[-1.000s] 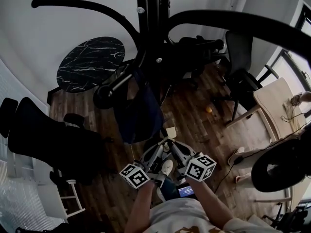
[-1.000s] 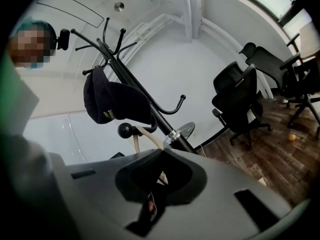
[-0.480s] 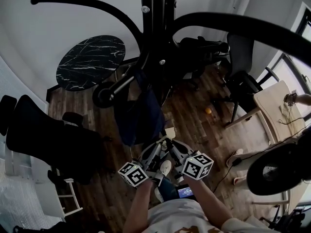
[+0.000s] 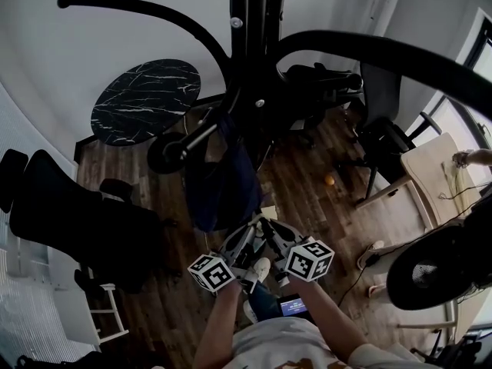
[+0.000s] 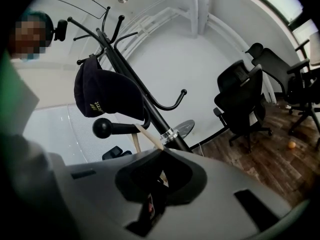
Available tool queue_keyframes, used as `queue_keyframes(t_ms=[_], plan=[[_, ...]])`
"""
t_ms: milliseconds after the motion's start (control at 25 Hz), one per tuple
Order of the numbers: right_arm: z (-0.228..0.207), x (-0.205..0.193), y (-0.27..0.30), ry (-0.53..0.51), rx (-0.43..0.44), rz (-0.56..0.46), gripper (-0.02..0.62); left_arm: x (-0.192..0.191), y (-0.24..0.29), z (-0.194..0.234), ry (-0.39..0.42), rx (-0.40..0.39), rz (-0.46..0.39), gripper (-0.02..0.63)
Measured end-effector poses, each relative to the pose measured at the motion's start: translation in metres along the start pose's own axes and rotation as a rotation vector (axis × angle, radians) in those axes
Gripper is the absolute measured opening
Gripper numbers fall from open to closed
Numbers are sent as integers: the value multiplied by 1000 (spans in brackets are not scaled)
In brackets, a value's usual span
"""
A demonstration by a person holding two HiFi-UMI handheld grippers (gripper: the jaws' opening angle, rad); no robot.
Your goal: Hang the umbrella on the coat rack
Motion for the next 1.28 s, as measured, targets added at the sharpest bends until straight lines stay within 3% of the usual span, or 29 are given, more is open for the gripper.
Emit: queue_keyframes(t_ms=[160, 520, 720, 1000, 1080, 1160, 1280], plan=[[-1, -1, 3, -23, 7, 19, 12, 2, 1, 1, -17, 19, -4, 20], [-3, -6, 12, -42, 11, 27, 13, 0, 5, 10, 30, 28, 28, 21], [-2, -10, 13, -189, 39, 70, 14, -5, 9, 10, 49, 34, 82, 21], [4, -9, 5, -369, 27, 107, 15, -10, 6, 5, 9, 45, 118, 23], [6, -11, 0, -395, 18, 113, 15, -9, 4, 4, 2, 59, 117, 44], [8, -11, -5, -394, 13, 107, 15, -5, 1, 2, -7, 67, 103, 105], [10, -9, -12, -393, 8, 97, 14, 1, -2, -3, 14, 67, 89, 106]])
Point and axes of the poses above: the fingertips, and each gripper's own axes: y forward along the fingers, z to its left, x out of its top, the point moved 4 cm from there along -y, backward along the fingers, and after that the axes turned 15 degrees about -z, right-handed, at the moved point
